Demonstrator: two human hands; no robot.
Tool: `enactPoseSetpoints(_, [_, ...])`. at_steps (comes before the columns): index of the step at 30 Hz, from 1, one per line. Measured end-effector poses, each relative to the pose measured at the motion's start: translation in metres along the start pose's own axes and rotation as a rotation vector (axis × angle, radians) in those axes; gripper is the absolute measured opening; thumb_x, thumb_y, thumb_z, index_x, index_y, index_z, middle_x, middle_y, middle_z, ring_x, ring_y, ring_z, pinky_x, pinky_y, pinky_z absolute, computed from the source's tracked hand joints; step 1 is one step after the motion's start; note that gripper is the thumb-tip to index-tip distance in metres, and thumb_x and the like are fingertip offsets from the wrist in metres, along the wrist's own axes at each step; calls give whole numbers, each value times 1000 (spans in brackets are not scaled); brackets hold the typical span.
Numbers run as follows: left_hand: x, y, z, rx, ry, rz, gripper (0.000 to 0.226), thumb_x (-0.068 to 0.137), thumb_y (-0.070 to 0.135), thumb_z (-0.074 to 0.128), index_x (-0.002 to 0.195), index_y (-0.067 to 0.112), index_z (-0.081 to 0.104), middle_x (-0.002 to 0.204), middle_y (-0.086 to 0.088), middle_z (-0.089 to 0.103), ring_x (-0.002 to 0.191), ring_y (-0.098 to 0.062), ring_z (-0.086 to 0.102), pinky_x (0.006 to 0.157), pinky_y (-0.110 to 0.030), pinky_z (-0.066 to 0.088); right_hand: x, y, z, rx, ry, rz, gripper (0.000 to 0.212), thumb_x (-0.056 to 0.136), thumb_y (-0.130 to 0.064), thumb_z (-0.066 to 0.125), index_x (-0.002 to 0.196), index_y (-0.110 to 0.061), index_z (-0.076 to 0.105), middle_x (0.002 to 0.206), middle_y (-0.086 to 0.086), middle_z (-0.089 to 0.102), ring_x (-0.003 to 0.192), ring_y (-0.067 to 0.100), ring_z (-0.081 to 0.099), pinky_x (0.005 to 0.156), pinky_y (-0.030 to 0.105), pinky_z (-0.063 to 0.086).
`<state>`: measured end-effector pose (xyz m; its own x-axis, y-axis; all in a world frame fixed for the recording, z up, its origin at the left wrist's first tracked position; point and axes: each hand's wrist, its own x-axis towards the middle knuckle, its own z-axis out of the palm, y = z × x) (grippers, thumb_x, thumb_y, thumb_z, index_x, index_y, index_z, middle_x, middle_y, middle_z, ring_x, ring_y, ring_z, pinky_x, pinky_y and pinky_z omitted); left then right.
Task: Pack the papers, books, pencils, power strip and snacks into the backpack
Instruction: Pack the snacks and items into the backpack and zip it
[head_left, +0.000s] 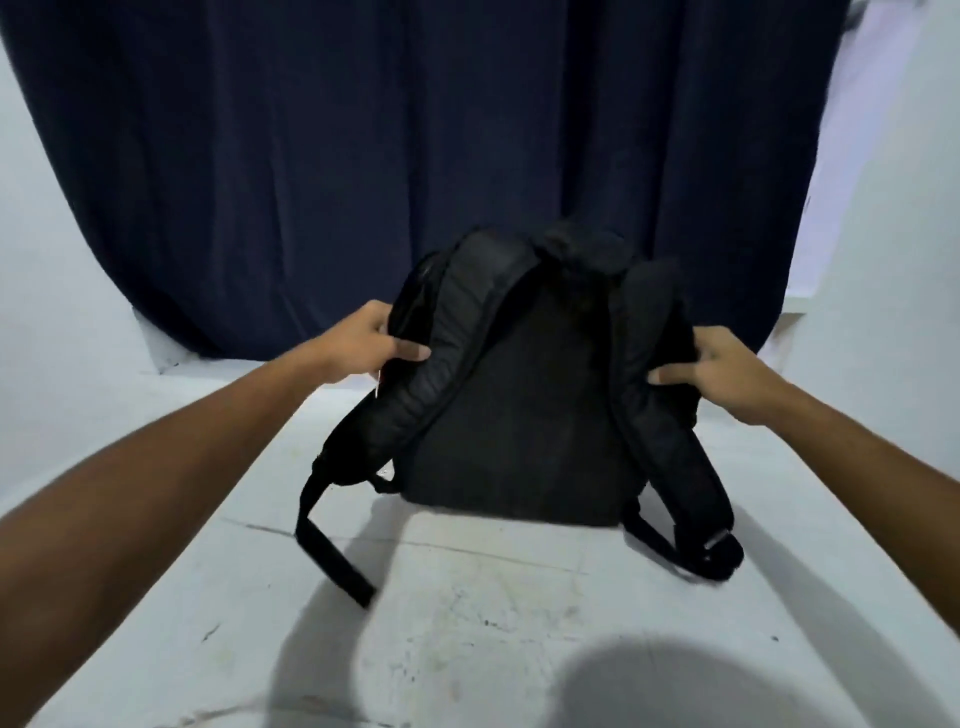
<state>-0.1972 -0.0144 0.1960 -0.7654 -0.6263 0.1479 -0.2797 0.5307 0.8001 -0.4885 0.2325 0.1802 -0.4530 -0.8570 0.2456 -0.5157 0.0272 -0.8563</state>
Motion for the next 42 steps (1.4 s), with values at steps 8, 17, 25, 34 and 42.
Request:
enactPoseSetpoints(8, [62,5,-5,-153,83,-250,8,91,11,64,98,9,67,90,-9,69,73,-24,64,55,-25,49,45,-11,20,205,194,277,15,82,6,65,90,-5,70,94,11,72,84,24,68,67,31,53])
enactPoseSetpoints(17, [10,27,38,281,617,350,50,77,34,62,126,22,55,133,-2,47,121,-25,41,99,-43,40,54,-29,44,438,247,563,22,88,8,55,110,7,59,101,19,65,87,32,63,63,39,53])
enactPoseSetpoints(25, [-91,54,96,486,71,30,97,75,84,40,151,27,19,160,-1,20,144,-24,27,113,-44,31,47,-84,123,971,130,553,16,91,7,47,101,1,58,96,20,61,82,34,59,61,49,48])
enactPoseSetpoints(34, [-87,-39,48,171,650,-113,100,61,43,85,141,30,26,129,7,55,115,-21,56,88,-34,48,31,-130,207,1021,-305,463,18,86,2,61,104,1,61,109,20,65,96,32,63,78,45,54])
enactPoseSetpoints(42, [-77,-116,-57,-260,487,-127,71,61,2,88,119,27,54,105,14,70,96,0,66,78,-15,51,80,-36,156,682,164,93,17,73,-18,74,85,-11,65,67,5,51,48,8,43,42,18,32])
